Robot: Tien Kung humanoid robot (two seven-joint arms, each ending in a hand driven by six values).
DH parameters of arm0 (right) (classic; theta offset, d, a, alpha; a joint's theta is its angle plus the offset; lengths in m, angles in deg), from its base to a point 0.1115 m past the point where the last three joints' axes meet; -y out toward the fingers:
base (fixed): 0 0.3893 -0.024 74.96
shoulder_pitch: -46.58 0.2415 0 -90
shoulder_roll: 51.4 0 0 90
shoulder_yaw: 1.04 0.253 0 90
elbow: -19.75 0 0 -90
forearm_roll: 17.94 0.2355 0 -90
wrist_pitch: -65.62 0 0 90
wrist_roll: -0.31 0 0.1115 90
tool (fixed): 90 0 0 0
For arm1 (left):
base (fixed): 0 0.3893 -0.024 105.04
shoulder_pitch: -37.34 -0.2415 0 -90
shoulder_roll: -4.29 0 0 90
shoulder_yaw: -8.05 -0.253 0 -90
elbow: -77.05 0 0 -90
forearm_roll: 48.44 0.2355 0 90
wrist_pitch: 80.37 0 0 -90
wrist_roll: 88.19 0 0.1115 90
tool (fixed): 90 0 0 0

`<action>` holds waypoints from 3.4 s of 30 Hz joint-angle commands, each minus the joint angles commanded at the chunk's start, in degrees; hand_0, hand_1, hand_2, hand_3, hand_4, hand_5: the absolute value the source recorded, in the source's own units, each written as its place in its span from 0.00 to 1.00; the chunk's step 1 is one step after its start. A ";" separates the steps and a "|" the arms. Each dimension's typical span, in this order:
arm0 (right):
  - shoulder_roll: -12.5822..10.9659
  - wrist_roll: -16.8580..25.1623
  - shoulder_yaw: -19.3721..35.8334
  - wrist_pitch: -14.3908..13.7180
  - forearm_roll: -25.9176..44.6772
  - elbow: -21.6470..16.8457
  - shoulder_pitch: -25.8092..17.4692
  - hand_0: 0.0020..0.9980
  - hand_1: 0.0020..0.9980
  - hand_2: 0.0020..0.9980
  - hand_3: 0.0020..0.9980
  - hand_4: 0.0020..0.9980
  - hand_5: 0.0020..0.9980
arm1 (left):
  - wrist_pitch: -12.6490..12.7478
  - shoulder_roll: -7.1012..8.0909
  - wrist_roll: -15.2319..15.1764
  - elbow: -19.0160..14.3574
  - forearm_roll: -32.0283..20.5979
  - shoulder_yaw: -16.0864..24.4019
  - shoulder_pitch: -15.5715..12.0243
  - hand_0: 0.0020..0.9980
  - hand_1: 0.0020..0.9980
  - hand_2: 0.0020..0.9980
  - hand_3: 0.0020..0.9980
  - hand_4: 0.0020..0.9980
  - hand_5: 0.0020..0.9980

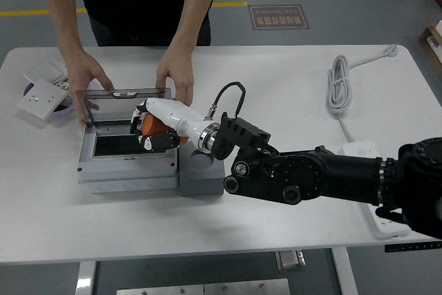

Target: Pick up the cylinder from the cube,place it in the box,flap close box

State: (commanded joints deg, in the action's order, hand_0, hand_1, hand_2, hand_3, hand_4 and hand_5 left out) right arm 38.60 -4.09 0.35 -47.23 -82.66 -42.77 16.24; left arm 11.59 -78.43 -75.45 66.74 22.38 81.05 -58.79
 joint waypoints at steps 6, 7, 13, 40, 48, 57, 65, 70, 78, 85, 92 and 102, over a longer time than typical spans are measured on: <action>0.00 -0.11 0.06 0.41 -0.38 -0.09 0.18 0.61 0.54 0.54 0.45 0.00 0.00 | 0.01 0.14 -0.10 0.00 0.05 0.07 0.05 0.92 0.85 0.86 0.95 0.00 0.00; 0.00 -0.13 0.13 0.59 -0.41 -0.10 0.18 0.61 0.54 0.54 0.45 0.00 0.00 | 0.01 0.16 -0.14 0.00 0.07 0.09 0.12 0.92 0.85 0.86 0.95 0.00 0.00; 0.00 0.26 0.28 1.81 -0.32 -0.03 0.21 0.62 0.55 0.55 0.46 0.01 0.00 | -0.02 0.09 -0.08 0.00 0.16 0.11 0.21 0.92 0.85 0.86 0.95 0.00 0.00; 0.00 1.23 -0.48 5.18 -0.53 0.45 0.39 0.79 0.72 0.75 0.73 0.69 0.09 | -0.12 -0.03 0.16 0.00 1.03 0.50 0.54 0.92 0.85 0.86 0.95 0.00 0.00; 0.00 1.68 -0.65 4.96 -0.24 0.52 0.49 0.82 0.74 0.77 0.78 0.79 0.15 | -0.23 -0.16 0.14 0.00 1.31 0.49 0.89 0.92 0.85 0.86 0.95 0.00 0.00; 0.00 2.48 -0.94 4.01 0.72 0.15 0.24 0.82 0.74 0.77 0.78 0.82 0.17 | -0.25 -0.27 0.12 0.00 1.32 0.35 0.73 0.92 0.85 0.86 0.95 0.00 0.00; 0.00 3.38 2.62 3.24 1.19 -2.87 -0.28 0.83 0.74 0.77 0.78 0.83 0.19 | -0.26 -0.70 0.04 0.00 1.02 0.02 0.25 0.92 0.85 0.86 0.95 0.00 0.00; 0.00 3.58 4.94 3.27 0.76 -4.48 -0.49 0.83 0.74 0.77 0.78 0.84 0.19 | -0.29 -0.78 -0.06 0.00 1.04 0.03 0.39 0.92 0.85 0.86 0.95 0.00 0.00; 0.00 4.01 8.49 2.87 -0.03 -5.73 -0.52 0.83 0.73 0.76 0.77 0.83 0.21 | -0.36 -1.35 -0.12 0.00 1.07 0.08 0.71 0.92 0.85 0.86 0.95 0.00 0.00; 0.00 4.03 10.71 2.76 -0.35 -5.07 0.12 0.82 0.73 0.75 0.76 0.84 0.22 | -0.34 -1.38 -0.15 0.00 1.06 0.10 0.80 0.92 0.85 0.86 0.95 0.00 0.00; 0.00 4.29 11.78 2.75 0.21 -2.34 1.30 0.82 0.73 0.75 0.76 0.84 0.23 | -0.43 -1.43 -0.08 0.00 1.35 0.06 1.09 0.92 0.85 0.86 0.95 0.00 0.00; 0.00 5.70 11.55 3.40 4.13 6.38 2.44 0.82 0.73 0.75 0.76 0.83 0.24 | -0.45 -1.51 0.03 0.00 1.65 0.03 1.38 0.92 0.85 0.86 0.95 0.00 0.00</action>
State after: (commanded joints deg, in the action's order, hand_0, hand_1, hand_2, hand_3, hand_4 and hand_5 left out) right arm 38.60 1.60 11.90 -43.83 -78.54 -36.40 18.68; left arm 11.14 -79.94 -75.42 66.74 24.03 81.08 -57.41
